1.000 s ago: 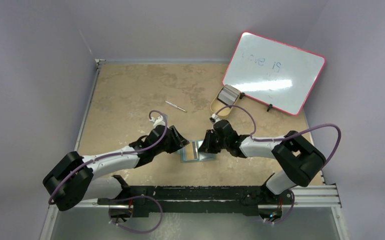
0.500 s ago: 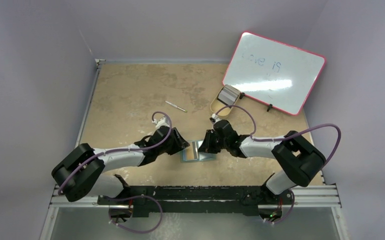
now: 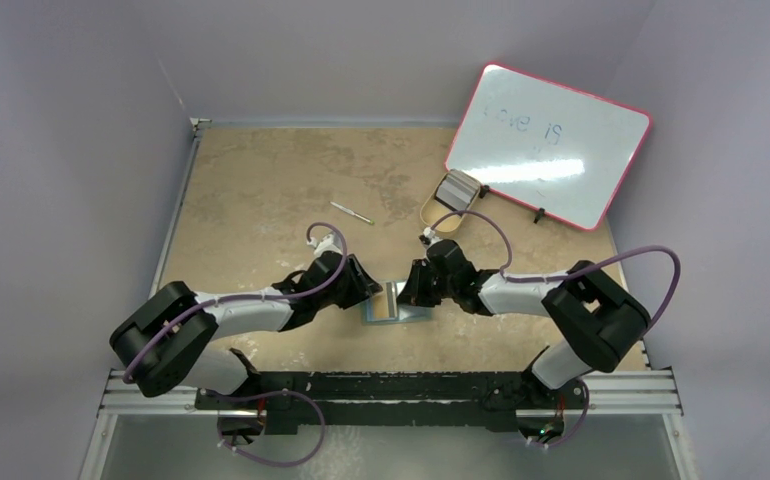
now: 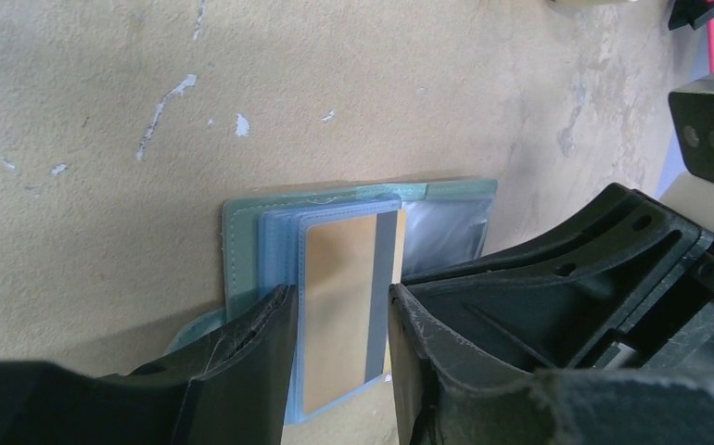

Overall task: Put the credit cards into the card holder
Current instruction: Turn over the card slot in the card holder, then pick up the credit card from the storage box.

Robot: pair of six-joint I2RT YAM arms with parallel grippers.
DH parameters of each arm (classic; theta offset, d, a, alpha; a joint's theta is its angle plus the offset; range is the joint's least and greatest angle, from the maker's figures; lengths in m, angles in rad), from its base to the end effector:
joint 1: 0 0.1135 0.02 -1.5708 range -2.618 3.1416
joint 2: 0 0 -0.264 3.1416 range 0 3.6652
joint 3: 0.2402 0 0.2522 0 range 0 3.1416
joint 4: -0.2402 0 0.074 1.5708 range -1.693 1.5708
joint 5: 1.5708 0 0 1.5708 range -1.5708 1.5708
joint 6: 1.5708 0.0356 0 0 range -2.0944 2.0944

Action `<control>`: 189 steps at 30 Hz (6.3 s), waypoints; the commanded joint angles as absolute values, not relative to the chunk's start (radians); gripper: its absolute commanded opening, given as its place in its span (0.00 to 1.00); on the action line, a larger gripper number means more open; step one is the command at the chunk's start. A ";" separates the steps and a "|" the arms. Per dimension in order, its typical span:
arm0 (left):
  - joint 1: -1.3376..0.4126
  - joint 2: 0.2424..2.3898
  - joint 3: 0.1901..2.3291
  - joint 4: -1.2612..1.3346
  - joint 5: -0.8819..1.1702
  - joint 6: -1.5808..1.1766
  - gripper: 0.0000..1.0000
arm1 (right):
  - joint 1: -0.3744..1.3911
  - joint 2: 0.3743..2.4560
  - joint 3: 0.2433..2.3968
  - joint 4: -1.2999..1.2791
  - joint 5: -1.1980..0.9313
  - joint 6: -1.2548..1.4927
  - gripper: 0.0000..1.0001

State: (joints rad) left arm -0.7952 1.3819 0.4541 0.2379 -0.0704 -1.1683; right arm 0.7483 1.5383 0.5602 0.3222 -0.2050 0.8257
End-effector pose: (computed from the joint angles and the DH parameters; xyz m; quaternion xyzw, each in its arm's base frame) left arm 0.1767 -0.1766 0.1430 -0.1824 0.8855 -0.3366 0.2632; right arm 0.2034 0.1987 0.1413 -0.0106 0.8936 0.3760 0.2452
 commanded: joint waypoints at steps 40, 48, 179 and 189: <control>-0.885 1.296 0.516 0.346 -0.022 -1.183 0.41 | 0.756 1.536 0.580 0.286 -0.179 0.800 0.21; -0.906 1.316 0.522 0.417 0.002 -1.177 0.42 | 0.756 1.523 0.599 0.250 -0.153 0.783 0.27; -0.910 1.111 0.575 -0.260 -0.319 -1.006 0.51 | 0.394 1.733 1.492 -0.395 0.189 -0.018 0.00; -0.910 1.137 0.564 -0.247 -0.307 -1.018 0.51 | 0.422 1.479 1.223 -0.281 -0.144 0.324 0.00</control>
